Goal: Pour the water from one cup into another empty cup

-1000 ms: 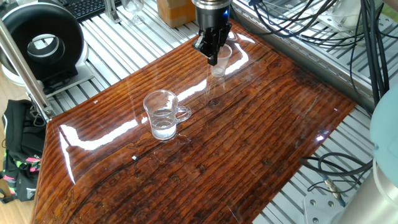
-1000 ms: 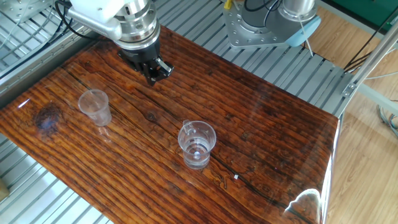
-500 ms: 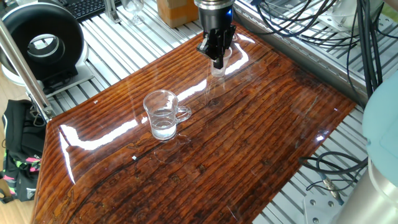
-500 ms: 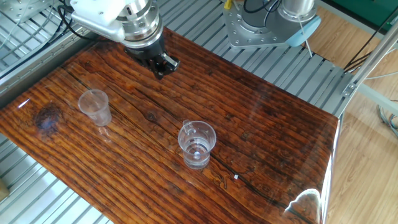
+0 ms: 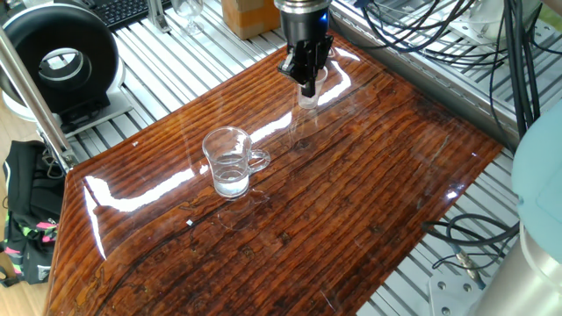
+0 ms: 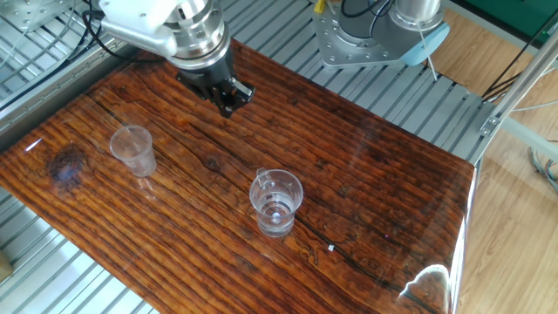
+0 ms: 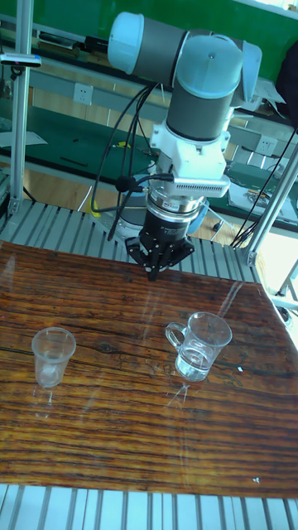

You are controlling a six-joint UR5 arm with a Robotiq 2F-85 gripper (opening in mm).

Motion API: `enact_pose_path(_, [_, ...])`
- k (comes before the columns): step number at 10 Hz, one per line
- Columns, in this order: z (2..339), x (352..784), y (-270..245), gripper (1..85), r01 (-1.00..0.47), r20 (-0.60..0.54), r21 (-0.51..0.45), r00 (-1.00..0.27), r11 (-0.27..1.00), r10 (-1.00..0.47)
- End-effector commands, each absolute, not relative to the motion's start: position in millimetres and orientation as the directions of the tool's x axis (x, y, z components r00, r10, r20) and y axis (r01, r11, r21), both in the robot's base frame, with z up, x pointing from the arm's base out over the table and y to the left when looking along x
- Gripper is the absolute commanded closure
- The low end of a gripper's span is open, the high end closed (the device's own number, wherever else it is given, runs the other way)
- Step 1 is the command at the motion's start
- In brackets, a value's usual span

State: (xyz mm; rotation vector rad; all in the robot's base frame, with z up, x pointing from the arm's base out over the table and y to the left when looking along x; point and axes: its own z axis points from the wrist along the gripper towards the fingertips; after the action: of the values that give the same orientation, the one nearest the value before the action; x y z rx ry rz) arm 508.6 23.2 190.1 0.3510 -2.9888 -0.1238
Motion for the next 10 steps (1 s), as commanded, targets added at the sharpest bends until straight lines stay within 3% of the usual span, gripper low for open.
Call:
enact_pose_path(1, [182.5,519.4,50.7,70.7,-0.247,0.075,0.134,-0.963,0.96,-0.259])
enact_pose_path(3, [173.0,525.0,64.0,62.7,-0.3,0.063,0.147,-0.948,0.942,-0.312])
enact_pose_path(4, [168.3,525.4,68.7,53.7,-0.317,0.067,0.152,-0.942,0.936,-0.33])
enact_pose_path(5, [165.4,504.3,66.1,43.7,-0.335,0.155,0.155,-0.921,0.929,-0.358])
enact_pose_path(6, [163.4,480.8,57.3,42.7,-0.352,0.255,0.121,-0.892,0.928,-0.372])
enact_pose_path(8, [141.5,517.7,90.6,43.0,-0.333,0.085,0.113,-0.936,0.936,-0.343])
enact_pose_path(9, [139.9,516.8,109.2,41.7,-0.345,0.073,0.165,-0.93,0.924,-0.361])
enact_pose_path(10, [139.0,524.6,106.6,42.0,-0.385,0.058,0.134,-0.917,0.913,-0.395])
